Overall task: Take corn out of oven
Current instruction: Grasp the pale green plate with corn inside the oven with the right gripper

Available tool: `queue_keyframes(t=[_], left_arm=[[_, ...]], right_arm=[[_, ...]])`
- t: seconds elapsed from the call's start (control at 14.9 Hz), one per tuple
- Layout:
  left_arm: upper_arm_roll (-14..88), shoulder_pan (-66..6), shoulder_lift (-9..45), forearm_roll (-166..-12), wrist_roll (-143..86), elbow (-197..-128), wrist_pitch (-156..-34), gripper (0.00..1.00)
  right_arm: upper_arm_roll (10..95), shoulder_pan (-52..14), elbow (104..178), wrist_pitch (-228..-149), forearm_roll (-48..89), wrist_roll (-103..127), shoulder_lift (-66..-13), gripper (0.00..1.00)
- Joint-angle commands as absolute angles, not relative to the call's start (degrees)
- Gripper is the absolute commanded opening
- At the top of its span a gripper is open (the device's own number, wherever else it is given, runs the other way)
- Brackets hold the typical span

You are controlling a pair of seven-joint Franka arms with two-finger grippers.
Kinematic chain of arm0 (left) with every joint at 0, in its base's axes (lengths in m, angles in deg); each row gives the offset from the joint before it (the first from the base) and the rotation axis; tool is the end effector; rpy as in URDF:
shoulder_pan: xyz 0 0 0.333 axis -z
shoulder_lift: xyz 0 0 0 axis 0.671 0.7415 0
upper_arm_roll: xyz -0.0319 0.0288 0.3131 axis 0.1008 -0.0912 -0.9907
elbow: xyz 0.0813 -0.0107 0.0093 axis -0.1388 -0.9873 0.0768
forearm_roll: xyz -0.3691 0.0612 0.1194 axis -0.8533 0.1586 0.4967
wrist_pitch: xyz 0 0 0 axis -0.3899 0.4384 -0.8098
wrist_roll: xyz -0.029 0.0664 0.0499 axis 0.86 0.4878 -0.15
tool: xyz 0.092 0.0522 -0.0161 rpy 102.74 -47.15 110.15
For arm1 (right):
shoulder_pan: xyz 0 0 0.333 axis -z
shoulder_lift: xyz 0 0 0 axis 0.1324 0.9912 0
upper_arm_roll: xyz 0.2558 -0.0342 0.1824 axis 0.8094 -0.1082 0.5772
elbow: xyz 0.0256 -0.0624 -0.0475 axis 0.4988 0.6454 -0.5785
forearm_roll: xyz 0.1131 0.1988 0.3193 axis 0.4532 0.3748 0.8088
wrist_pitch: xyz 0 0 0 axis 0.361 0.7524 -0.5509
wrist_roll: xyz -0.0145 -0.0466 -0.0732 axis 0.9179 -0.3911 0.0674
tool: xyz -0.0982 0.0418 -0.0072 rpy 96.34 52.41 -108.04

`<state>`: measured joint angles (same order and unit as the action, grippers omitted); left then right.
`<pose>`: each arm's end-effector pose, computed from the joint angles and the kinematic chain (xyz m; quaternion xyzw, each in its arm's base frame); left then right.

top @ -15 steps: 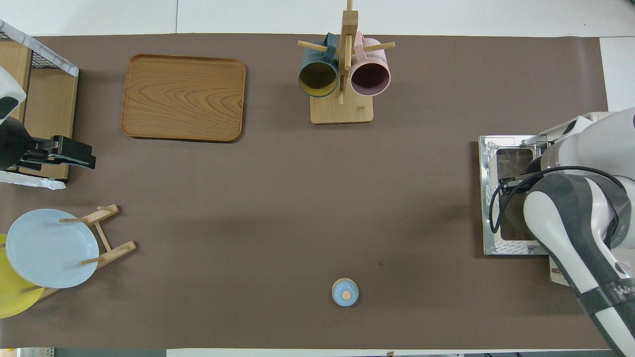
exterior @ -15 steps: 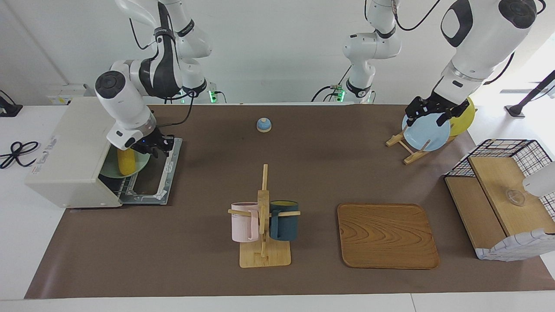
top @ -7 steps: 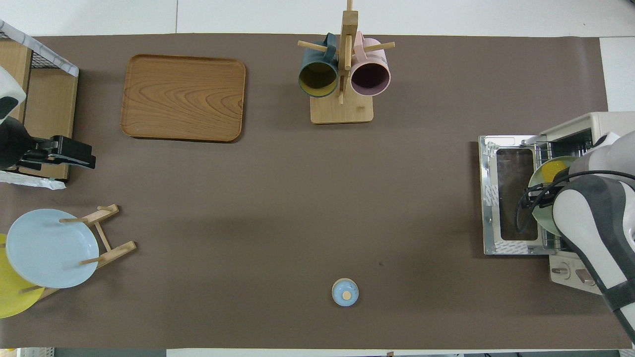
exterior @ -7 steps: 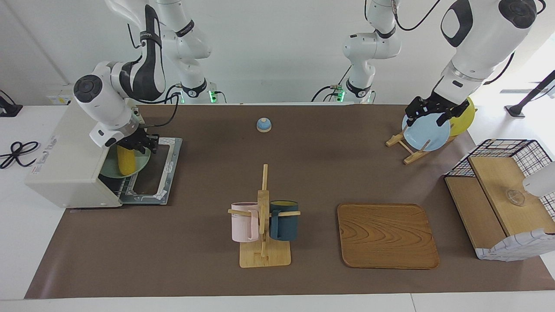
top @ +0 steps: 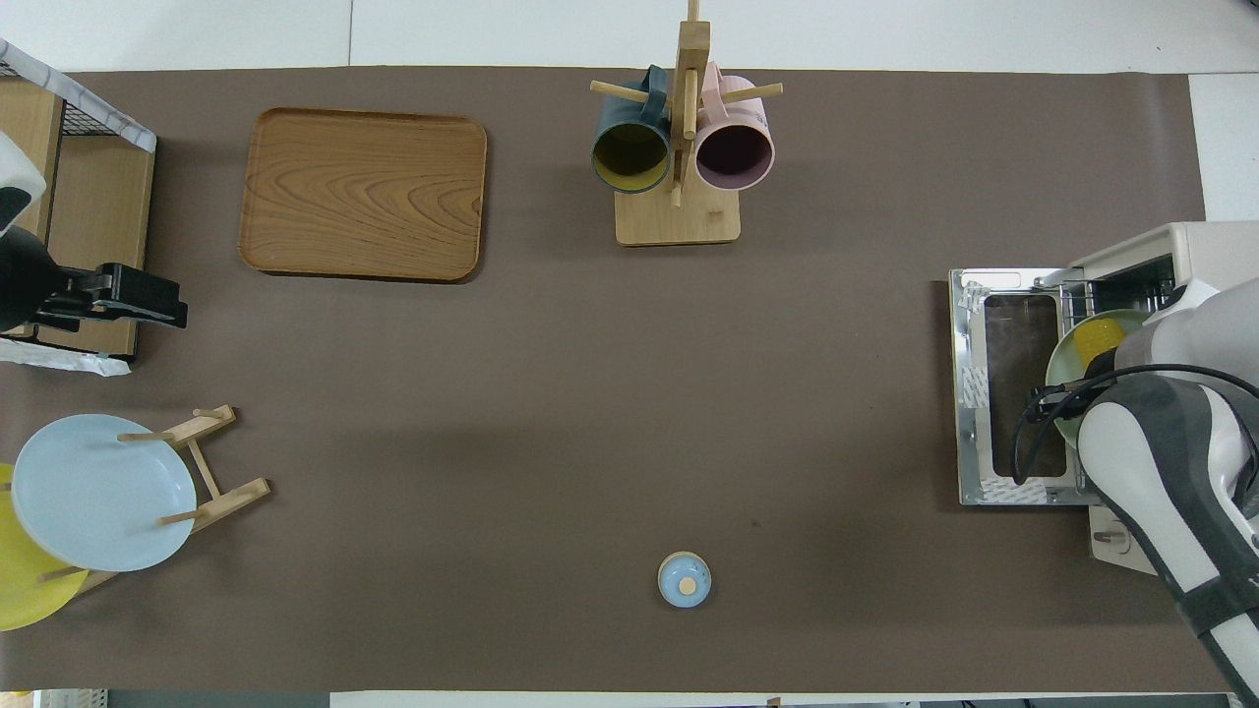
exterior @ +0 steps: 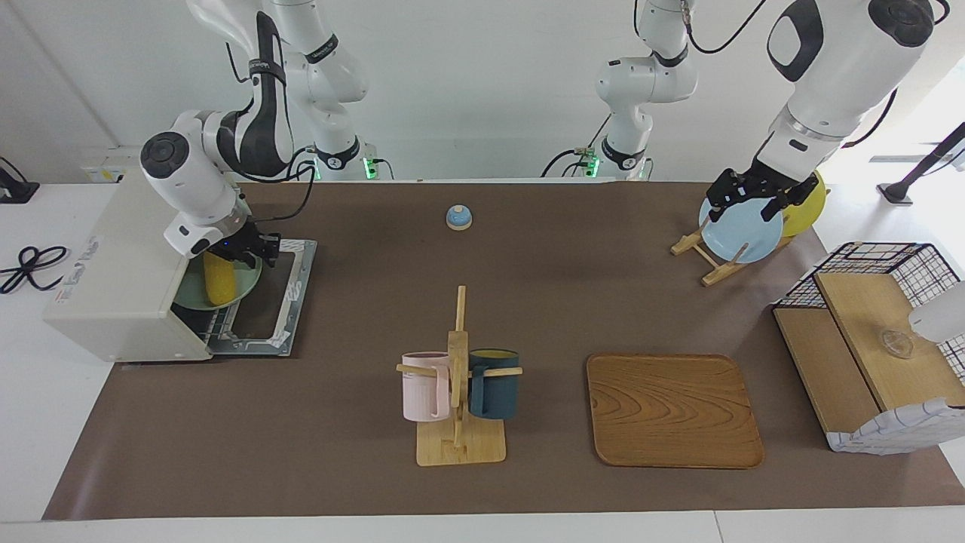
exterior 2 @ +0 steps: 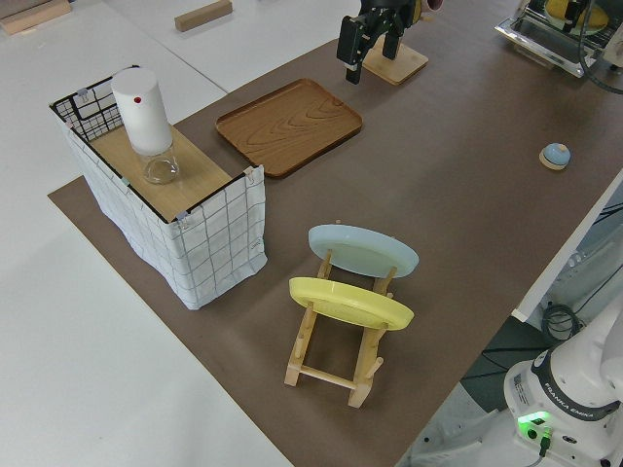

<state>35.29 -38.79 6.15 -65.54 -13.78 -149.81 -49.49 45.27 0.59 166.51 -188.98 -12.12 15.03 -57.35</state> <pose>0.5450 -0.0437 0.5937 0.9994 -0.0281 -0.0178 0.0138 0.4922 -0.0714 0.3723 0.9965 0.0361 -0.0755 0.0022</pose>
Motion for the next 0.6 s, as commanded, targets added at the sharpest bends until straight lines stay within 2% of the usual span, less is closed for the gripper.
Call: queue_keyframes(t=[0.0,0.33,0.47,0.54], left_arm=[[35.44,-39.33,5.44,-64.54,-13.37,-150.34,-50.48,1.0],[35.36,-39.33,5.44,-64.54,-13.47,-150.42,-50.48,1.0],[35.36,-39.33,5.44,-64.54,-13.47,-150.34,-50.48,1.0],[35.36,-39.33,5.44,-64.54,-13.38,-150.34,-50.57,1.0]], right_arm=[[45.63,1.44,168.65,-190.72,-14.17,16.99,-59.23,0.4],[45.63,2.05,169.71,-190.98,-14.88,17.08,-59.58,0.39],[45.63,2.23,171.9,-194.31,-15.05,17.61,-59.75,0.36],[45.63,2.23,172.08,-194.67,-15.23,18.48,-59.93,0.18]])
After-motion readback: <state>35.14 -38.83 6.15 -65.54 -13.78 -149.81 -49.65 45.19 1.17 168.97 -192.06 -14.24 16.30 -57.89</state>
